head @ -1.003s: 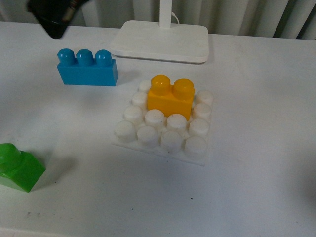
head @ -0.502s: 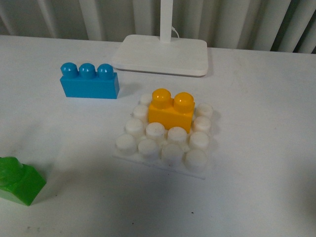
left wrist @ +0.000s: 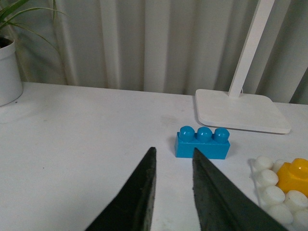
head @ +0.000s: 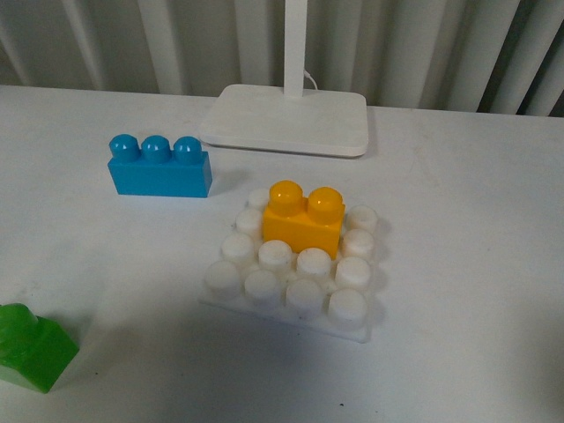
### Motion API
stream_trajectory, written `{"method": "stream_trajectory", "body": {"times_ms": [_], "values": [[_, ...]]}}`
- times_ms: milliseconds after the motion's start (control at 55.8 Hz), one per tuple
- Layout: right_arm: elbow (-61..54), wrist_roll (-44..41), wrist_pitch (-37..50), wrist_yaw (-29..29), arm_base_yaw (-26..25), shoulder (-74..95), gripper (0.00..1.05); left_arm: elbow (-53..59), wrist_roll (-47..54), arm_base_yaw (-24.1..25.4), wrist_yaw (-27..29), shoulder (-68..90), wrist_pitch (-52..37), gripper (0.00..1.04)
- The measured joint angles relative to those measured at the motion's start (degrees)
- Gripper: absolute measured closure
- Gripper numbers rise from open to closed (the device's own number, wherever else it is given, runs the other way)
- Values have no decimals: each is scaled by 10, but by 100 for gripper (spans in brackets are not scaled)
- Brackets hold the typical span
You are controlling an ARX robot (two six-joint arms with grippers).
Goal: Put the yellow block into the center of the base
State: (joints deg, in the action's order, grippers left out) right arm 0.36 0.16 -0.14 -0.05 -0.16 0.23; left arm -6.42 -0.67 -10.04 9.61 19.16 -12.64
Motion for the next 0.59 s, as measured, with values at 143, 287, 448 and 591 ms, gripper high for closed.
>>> {"method": "stream_trajectory", "body": {"times_ms": [143, 287, 448, 591], "values": [[0, 0, 0, 0, 0, 0, 9, 16, 1, 35, -36, -29, 13, 101], [0, 0, 0, 0, 0, 0, 9, 27, 3, 97, -88, -53, 25, 101], [0, 0, 0, 0, 0, 0, 9, 38, 4, 99, -96, -76, 37, 101], [0, 0, 0, 0, 0, 0, 9, 56, 4, 99, -97, -161, 118, 101]]}}
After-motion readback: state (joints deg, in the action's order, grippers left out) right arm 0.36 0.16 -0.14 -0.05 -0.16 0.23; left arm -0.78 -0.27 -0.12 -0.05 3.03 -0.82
